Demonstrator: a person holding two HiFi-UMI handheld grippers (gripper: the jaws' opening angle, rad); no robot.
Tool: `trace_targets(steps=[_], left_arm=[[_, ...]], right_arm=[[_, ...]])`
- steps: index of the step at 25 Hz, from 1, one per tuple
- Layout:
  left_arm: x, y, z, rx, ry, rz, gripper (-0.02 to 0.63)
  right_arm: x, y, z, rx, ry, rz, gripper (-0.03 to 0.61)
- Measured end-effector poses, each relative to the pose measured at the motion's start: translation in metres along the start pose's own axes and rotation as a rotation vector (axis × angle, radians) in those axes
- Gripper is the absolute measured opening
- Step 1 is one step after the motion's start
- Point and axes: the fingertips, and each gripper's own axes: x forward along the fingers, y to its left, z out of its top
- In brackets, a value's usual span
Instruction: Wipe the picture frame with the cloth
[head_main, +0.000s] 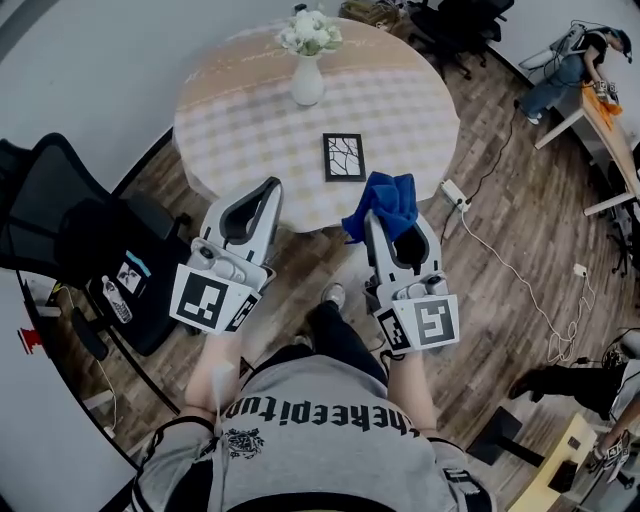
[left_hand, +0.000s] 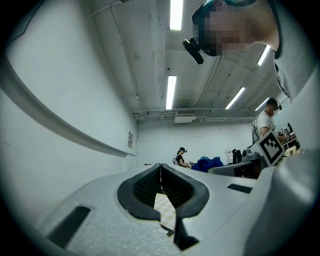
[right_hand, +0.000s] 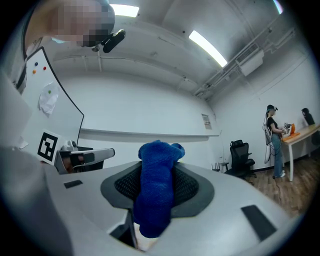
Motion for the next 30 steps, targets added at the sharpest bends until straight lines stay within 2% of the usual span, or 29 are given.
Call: trace_targets(steps=[9,18,26,30], left_arm=[[0.058,0.03,-0.003,0.021,-0.017,0.07,0.015],[0.112,0.032,-0.006,0.054,-0.022,0.102,0.015],[0.134,0.032,-0.017,0.062,0.002,0.101,0.015],[0.147,0.037,-0.026,0.055,0.013,0.072,0.015]], right_arm=[[0.059,-0.047,0.007,0.007,-0.011,0.058,0.15],[0.094,-0.095,0.009,0.031,-0.025,0.105,0.15],[0.108,-0.121,-0.003,0.089,-0.017,0.104,0.15],[0.118,-0.131,-0.009,0.099,-0.005,0.076,0.15]])
